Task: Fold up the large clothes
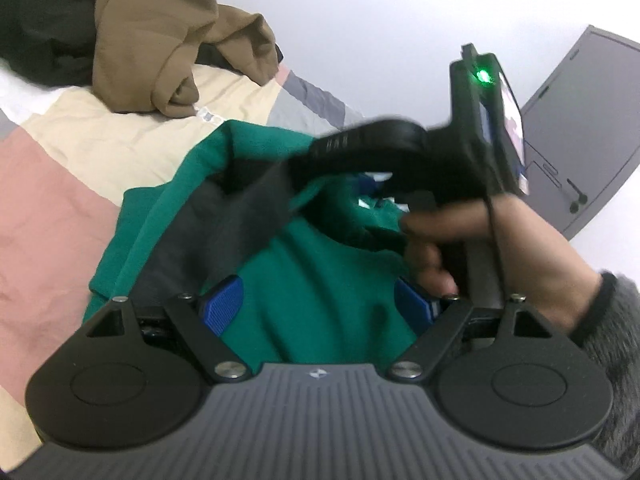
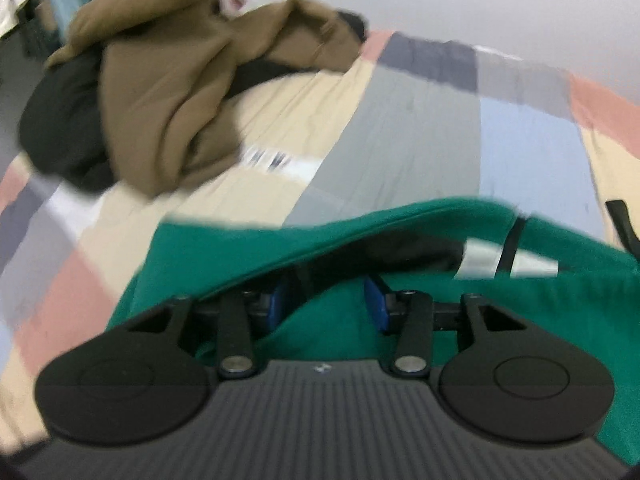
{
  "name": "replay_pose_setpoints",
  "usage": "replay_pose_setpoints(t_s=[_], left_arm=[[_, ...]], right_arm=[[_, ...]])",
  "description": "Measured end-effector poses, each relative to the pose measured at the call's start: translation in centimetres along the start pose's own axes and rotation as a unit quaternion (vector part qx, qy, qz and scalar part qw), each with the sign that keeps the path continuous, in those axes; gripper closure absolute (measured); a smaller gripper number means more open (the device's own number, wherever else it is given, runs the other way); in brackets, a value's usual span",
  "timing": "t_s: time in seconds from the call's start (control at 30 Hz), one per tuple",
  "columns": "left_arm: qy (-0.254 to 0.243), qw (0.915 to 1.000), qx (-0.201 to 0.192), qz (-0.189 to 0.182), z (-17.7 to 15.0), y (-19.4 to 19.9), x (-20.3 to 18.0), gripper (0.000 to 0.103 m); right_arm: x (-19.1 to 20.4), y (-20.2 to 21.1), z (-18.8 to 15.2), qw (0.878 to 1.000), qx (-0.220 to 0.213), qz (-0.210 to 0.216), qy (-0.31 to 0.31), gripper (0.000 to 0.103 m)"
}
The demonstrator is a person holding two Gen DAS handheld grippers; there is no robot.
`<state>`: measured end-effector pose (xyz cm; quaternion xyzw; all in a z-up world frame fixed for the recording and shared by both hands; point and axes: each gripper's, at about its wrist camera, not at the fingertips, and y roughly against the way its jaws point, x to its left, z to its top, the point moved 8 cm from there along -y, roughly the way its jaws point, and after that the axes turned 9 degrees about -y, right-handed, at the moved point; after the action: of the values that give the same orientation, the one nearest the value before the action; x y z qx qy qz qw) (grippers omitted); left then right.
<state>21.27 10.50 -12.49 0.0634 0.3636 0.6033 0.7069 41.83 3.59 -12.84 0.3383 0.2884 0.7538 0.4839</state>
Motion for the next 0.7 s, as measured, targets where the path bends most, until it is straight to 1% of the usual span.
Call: replay_pose_setpoints(t_s=[0.03, 0.1, 0.17, 0.2, 0.3, 0.37, 0.47, 0.5, 0.57, 0.6, 0.67, 0.7], left_arm=[[0.002, 1.0, -0.003, 0.0, 0.0, 0.1, 0.2, 0.017], [0.006, 1.0, -0.007, -0.001, 0.1, 0.1, 0.4, 0.017], [0.003, 1.0, -0.007, 0.002, 0.1, -0.1, 0.6, 0.017], [0.0, 1.0, -0.008, 0.006, 0.1, -0.2, 0.7, 0.017], [0.001, 0.9999, -0.006, 0.009, 0.1, -0.4, 0.9, 0.017], [0.001, 0.9999, -0.006, 0.009, 0.1, -0.4, 0.9, 0.017], [-0.001, 0.9999, -0.005, 0.012, 0.1, -0.4, 0.9, 0.017], [-0.001, 0.9999, -0.005, 0.013, 0.1, -0.4, 0.9, 0.017], [-0.001, 0.9999, -0.004, 0.016, 0.1, -0.4, 1.0, 0.017], [-0.001, 0.9998, -0.004, 0.018, 0.1, -0.3, 1.0, 0.017], [-0.002, 0.9997, -0.005, 0.022, 0.1, -0.1, 1.0, 0.017], [-0.004, 0.9997, -0.005, 0.024, 0.1, 0.0, 1.0, 0.017]], right_arm=[[-0.3, -0.3, 0.9, 1.0, -0.01, -0.002, -0.013, 0.06], [-0.8, -0.3, 2.7, 0.998, -0.035, -0.003, -0.051, 0.06], [-1.4, 0.4, 3.6, 0.995, -0.049, 0.005, -0.085, 0.06], [-1.6, 0.9, 3.9, 0.994, -0.054, 0.007, -0.091, 0.06], [-1.1, 2.9, 4.2, 0.995, -0.07, 0.002, -0.071, 0.06], [-0.8, 5.2, 4.2, 0.995, -0.09, 0.005, -0.047, 0.06], [-0.2, 8.5, 3.7, 0.994, -0.105, 0.03, -0.026, 0.059], [-0.1, 9.2, 3.2, 0.994, -0.102, 0.04, -0.027, 0.059], [0.1, 9.4, 1.7, 0.995, -0.068, 0.063, -0.033, 0.059], [0.2, 8.9, 1.0, 0.996, -0.048, 0.065, -0.038, 0.059], [-0.2, 7.1, -0.7, 0.998, -0.006, 0.047, -0.043, 0.06], [-0.6, 5.7, -1.5, 0.999, 0.018, 0.025, -0.041, 0.06]])
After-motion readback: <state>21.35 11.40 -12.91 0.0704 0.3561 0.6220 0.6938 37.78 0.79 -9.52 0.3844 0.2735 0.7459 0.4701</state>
